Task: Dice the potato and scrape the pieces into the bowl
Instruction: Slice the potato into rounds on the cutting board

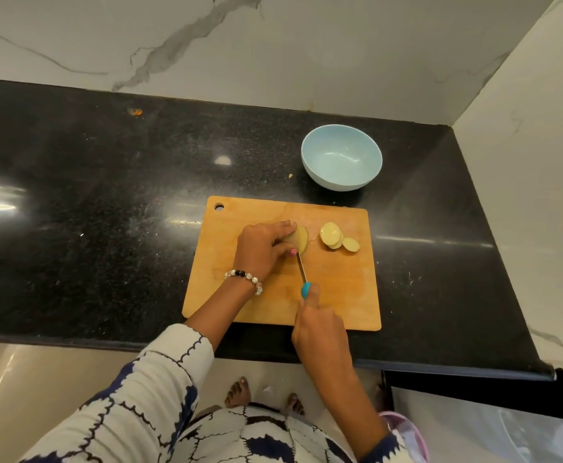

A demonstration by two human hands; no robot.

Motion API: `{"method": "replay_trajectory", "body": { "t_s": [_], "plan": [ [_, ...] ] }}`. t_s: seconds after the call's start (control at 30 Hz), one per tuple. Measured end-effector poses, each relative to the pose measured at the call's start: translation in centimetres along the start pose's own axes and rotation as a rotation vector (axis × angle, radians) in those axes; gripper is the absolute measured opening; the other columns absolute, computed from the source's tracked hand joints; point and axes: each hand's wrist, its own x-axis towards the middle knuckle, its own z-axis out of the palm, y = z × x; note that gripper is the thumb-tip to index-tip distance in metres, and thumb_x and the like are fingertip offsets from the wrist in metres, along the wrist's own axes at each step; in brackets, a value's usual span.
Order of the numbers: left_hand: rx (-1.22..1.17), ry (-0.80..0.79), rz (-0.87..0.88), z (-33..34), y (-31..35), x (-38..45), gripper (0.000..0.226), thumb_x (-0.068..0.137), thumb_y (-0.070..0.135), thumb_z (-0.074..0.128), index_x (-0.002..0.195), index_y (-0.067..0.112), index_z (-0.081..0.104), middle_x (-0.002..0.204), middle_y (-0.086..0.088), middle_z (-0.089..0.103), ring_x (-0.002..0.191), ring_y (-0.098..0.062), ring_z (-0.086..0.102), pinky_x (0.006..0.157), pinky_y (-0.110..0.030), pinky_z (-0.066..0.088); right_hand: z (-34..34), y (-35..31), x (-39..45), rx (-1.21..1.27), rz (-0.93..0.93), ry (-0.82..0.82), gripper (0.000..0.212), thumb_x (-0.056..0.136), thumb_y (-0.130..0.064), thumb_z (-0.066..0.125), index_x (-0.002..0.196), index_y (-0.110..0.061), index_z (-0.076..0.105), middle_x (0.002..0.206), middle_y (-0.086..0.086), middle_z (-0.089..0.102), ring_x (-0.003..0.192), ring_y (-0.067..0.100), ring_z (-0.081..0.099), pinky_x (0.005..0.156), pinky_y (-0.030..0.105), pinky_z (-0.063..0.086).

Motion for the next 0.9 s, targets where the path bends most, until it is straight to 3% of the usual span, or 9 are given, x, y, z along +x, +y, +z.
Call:
{"method": "replay_trajectory", "body": {
  "t_s": [0.13,0.27,0.43,0.63,0.73,0.9],
  "plan": [
    [-0.022,-0.028,-0.037,-0.2,0.1,0.2,0.045,0.069,0.015,0.079,0.113,0.015,0.067,0.118,0.000,0.065,0.113,-0.009,0.058,0.097,-0.014,0.038,0.9,1.2,-1.6,-0.024,-0.037,0.073,0.055,0.099,-0.015,0.042,0.147,-0.001,0.021,0.086,0.012,0.060,0.065,0.021,0.055,0.054,0.029,0.037],
    [0.027,-0.067,-0.041,-0.3,0.3,0.2,0.047,0.072,0.017,0.077,0.117,0.016,0.064,0.123,0.003,0.062,0.118,-0.008,0.055,0.102,-0.018,0.036,-0.4,2.2,1.2,-0.014,-0.042,0.061,0.053,0.103,-0.026,0.025,0.150,-0.009,0.007,0.096,0.009,0.057,0.077,0.020,0.053,0.063,0.029,0.039],
    [0.108,-0.133,-0.004,-0.7,0.5,0.4,0.049,0.079,0.019,0.071,0.126,0.018,0.057,0.132,0.003,0.055,0.125,-0.012,0.049,0.109,-0.026,0.034,-2.1,2.6,3.2,-0.027,-0.029,0.132,0.053,0.102,-0.031,0.025,0.150,-0.010,0.015,0.083,0.005,0.052,0.068,0.016,0.048,0.058,0.027,0.034],
    [0.134,-0.119,0.024,-0.5,0.1,0.1,0.052,0.078,0.014,0.072,0.127,0.015,0.056,0.132,0.000,0.056,0.124,-0.012,0.049,0.105,-0.016,0.029,-4.5,1.0,2.1,0.290,-0.083,0.164,0.048,0.101,-0.029,0.038,0.145,-0.010,0.032,0.074,0.004,0.058,0.065,0.016,0.058,0.057,0.030,0.047],
    [0.099,-0.068,0.007,-0.3,0.2,-0.1,0.053,0.075,0.012,0.074,0.125,0.014,0.058,0.127,-0.001,0.059,0.121,-0.012,0.052,0.103,-0.015,0.030,-4.4,-0.1,1.9,0.291,-0.079,0.129,0.047,0.101,-0.031,0.037,0.144,-0.013,0.032,0.078,0.004,0.060,0.067,0.015,0.058,0.059,0.029,0.048],
    [0.074,-0.052,0.001,-0.3,0.2,0.1,0.053,0.072,0.014,0.076,0.122,0.014,0.060,0.124,-0.001,0.061,0.118,-0.011,0.055,0.103,-0.020,0.037,-4.0,-0.8,2.1,0.176,-0.067,0.118,0.045,0.101,-0.031,0.031,0.142,-0.012,0.030,0.076,0.000,0.053,0.060,0.009,0.047,0.048,0.019,0.032]
  ]
}}
